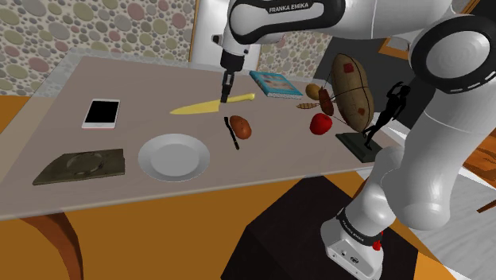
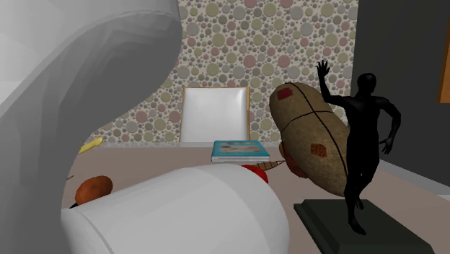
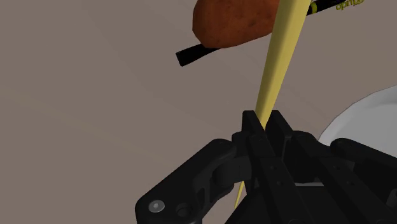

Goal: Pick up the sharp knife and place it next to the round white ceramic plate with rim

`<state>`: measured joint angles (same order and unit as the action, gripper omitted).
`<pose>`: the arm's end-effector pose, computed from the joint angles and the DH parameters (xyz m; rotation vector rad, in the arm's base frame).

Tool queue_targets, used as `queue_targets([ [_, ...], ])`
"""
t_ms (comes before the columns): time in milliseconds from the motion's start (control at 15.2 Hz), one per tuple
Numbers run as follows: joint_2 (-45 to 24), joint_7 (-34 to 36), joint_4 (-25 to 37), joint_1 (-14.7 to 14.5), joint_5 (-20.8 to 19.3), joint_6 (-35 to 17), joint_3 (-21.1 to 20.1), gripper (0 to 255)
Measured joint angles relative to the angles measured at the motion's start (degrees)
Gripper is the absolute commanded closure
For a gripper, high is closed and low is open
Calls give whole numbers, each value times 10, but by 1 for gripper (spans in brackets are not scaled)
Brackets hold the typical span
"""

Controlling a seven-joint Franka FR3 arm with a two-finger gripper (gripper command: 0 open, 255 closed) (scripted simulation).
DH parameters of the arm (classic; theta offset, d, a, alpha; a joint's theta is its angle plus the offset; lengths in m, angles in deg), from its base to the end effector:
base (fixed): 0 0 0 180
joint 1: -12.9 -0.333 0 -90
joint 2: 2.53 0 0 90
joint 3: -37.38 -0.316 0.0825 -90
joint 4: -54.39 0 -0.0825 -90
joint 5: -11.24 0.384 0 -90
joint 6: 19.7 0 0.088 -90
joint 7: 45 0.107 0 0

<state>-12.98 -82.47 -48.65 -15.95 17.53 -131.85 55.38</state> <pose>0.5941 0.1308 0.4475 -2.8467 -1.2131 0.0043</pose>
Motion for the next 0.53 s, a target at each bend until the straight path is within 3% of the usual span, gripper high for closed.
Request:
queue_targets([
  [528, -19, -6, -38, 0, 9, -55, -2, 255],
])
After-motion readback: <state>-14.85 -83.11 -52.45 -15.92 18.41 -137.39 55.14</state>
